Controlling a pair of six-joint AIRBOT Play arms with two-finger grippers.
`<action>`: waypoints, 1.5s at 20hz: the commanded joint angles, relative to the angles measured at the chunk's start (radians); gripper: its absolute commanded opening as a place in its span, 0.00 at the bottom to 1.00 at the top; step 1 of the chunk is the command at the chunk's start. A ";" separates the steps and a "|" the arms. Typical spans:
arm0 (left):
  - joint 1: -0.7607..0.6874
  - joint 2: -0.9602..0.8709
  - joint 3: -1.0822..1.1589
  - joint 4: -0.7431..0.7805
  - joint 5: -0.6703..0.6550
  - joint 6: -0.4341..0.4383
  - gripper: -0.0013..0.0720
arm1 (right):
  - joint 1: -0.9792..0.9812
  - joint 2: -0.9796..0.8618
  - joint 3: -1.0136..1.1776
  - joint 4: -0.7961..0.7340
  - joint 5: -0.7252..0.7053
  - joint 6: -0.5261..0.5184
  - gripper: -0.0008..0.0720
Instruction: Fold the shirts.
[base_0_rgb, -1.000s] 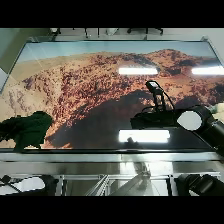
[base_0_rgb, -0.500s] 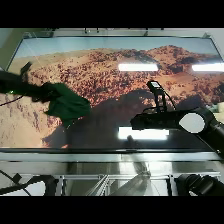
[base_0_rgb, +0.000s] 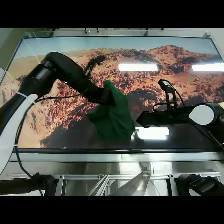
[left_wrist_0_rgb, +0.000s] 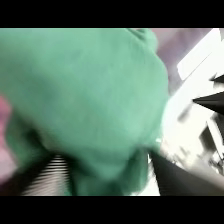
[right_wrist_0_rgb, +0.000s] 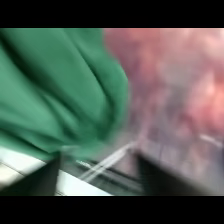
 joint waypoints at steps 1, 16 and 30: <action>-0.072 -0.029 0.014 0.008 0.049 -0.002 1.00 | -0.098 0.000 0.000 -0.006 0.103 -0.044 0.84; 0.235 0.097 -0.648 -0.159 -0.325 0.182 0.97 | -0.200 -0.542 0.000 0.354 0.095 -0.564 0.83; 0.192 -0.022 -0.136 -0.159 0.071 0.175 0.05 | -0.298 -0.418 0.143 0.624 0.398 -0.786 0.04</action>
